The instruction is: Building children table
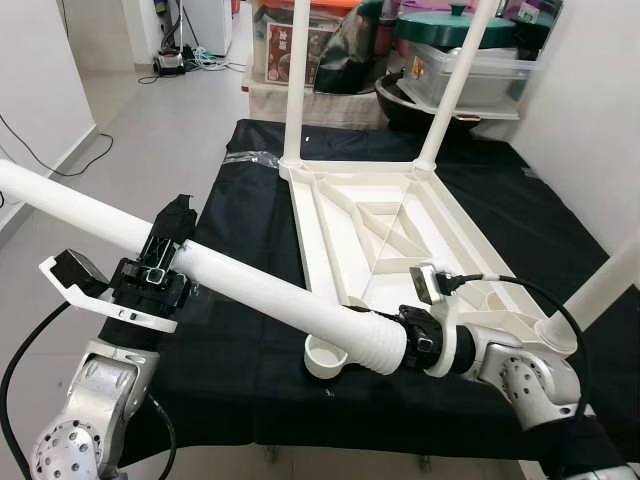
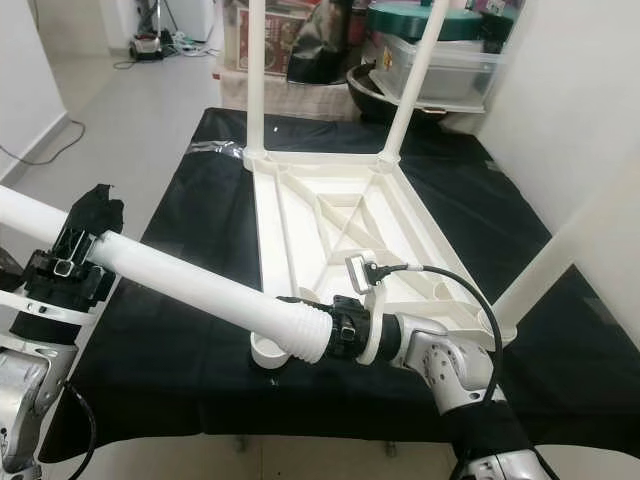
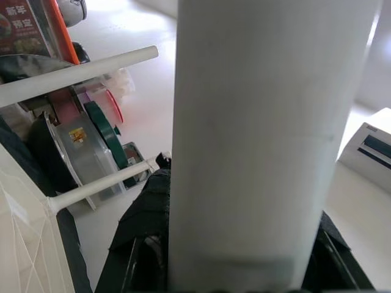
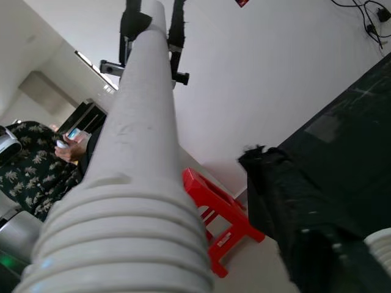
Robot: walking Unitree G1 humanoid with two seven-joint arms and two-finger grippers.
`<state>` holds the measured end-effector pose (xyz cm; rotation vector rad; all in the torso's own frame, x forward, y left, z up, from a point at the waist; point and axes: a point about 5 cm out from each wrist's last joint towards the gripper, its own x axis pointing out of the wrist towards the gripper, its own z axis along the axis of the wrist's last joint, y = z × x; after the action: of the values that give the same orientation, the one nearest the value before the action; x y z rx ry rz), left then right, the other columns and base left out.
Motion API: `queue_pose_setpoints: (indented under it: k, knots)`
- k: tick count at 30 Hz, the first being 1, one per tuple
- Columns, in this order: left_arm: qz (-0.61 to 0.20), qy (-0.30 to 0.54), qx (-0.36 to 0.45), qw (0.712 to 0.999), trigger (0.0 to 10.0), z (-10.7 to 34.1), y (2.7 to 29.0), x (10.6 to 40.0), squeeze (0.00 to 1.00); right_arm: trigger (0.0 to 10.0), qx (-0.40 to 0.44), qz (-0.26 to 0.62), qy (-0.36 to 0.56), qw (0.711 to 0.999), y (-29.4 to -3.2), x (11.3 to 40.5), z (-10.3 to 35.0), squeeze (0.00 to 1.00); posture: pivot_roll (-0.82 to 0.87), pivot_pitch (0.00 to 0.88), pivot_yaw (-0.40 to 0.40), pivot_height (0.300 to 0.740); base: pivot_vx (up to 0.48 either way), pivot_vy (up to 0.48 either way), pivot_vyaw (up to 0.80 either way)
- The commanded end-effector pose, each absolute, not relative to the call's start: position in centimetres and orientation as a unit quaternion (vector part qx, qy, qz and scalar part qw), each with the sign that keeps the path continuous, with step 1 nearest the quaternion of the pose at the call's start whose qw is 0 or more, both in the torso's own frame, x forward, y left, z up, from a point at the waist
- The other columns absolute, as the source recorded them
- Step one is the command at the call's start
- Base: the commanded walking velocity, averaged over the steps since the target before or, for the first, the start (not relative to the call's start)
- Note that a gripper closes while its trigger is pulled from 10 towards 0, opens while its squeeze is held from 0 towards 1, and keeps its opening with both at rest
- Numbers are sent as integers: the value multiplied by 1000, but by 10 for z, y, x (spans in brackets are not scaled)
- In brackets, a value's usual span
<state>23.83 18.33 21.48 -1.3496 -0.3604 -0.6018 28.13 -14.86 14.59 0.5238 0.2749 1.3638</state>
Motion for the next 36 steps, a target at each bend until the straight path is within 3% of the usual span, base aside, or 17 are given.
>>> queue_pose_setpoints:
  k: [1,9,15,16,17,18,20,24,25,26,31,36]
  knots:
    - [-341,-200,-605,691,0,240,172,229,0,10000,226,562,190,772,-165,282,122,1000,74,0,-105,740,0,0,0]
    - [-285,-239,-575,729,0,242,207,216,0,10000,221,509,185,811,-222,281,131,1000,64,0,-106,740,0,0,0]
    - [-278,-241,-564,740,0,242,214,214,0,10000,204,485,183,831,-241,284,138,1000,53,0,-103,740,0,0,0]
    - [-279,-234,-558,746,0,241,211,215,0,10000,194,473,172,842,-243,292,147,263,50,0,-102,740,0,0,0]
    - [-282,-227,-553,750,0,240,209,217,0,10000,182,465,153,853,-242,302,158,102,49,0,-100,740,0,0,0]
    - [-282,-227,-553,750,0,240,209,217,0,10000,182,465,153,853,-242,302,158,102,49,0,-100,740,0,0,0]
    - [-288,-213,-543,760,0,238,204,220,0,10000,160,442,119,875,-241,320,178,0,49,0,-98,740,0,0,0]
    - [-303,-184,-520,777,0,235,194,223,0,10000,135,423,73,893,-234,345,218,0,47,0,-94,740,0,0,0]
    - [-315,-158,-494,795,0,232,186,225,0,10000,126,440,50,888,-220,355,244,0,55,0,-98,740,0,0,0]
    - [-315,-158,-494,795,0,232,186,225,0,10000,126,440,50,888,-220,355,244,0,55,0,-98,740,0,0,0]
    - [-331,-133,-448,820,0,230,175,228,0,10000,91,562,67,820,-172,342,264,0,56,0,-99,740,0,0,0]
    - [-332,-133,-444,822,0,230,174,228,0,10000,84,575,72,810,-166,340,262,0,56,0,-99,740,0,0,0]
